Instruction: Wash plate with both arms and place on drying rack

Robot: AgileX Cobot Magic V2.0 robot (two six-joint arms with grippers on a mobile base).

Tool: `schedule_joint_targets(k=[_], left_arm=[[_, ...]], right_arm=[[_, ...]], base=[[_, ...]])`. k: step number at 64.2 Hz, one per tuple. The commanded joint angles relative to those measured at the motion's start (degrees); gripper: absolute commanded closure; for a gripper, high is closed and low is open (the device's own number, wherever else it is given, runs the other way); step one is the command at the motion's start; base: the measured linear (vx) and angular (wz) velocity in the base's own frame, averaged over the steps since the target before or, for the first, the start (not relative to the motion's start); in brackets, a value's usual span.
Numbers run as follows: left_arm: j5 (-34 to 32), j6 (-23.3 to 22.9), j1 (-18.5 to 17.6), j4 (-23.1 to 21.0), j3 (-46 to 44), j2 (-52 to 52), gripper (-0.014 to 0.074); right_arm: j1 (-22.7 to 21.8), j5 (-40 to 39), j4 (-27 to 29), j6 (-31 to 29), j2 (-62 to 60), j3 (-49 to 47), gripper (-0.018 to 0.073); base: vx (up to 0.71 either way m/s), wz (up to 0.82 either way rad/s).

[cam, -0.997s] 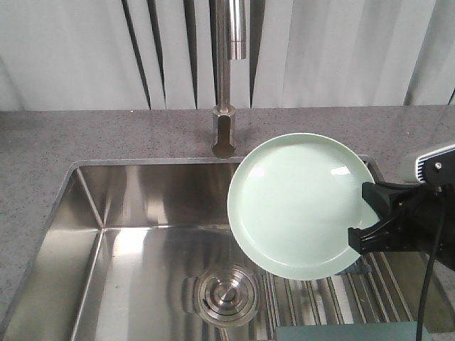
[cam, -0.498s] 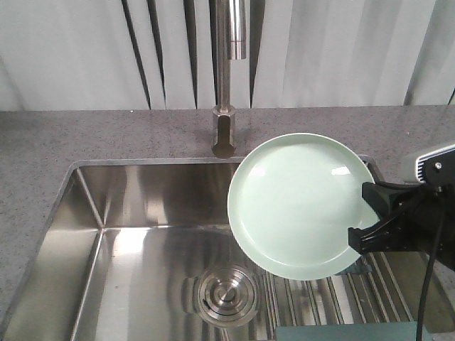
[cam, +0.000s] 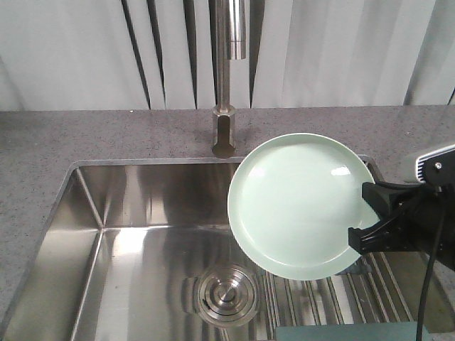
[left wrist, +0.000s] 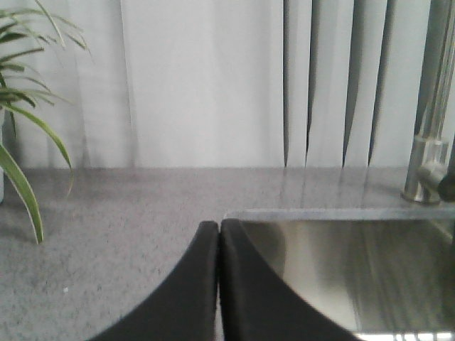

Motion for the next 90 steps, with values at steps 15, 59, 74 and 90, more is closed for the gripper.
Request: schedule_joint_targets(k=[15,59,74,90], left_arm=[[0.59,-0.37,-0.43,-0.52,-17.04,17.66,0.0602],[5.59,-1.19,-0.43,-1.57,-25.81,30.79,0.0589],[5.59,-4.05,-0.43,-1.19,-25.81,30.79,0.0405],[5.59,-2.73,-0.43,-1.19,-25.81,30.79,0.0086]], right_arm=[[-0.42,-4.43,0.03,-0.42,-0.82,-1.64,0.0568],[-0.42,-4.37,0.03,-0.42,-0.82,-1.64,0.0568],[-0.42,-4.37,0.03,-0.42,-0.82,-1.64,0.0568],[-0.42,-4.37,0.03,-0.42,-0.82,-1.64,0.0568]], base=[[0.00,0.00],[0.00,0.00],[0.00,0.00],[0.00,0.00]])
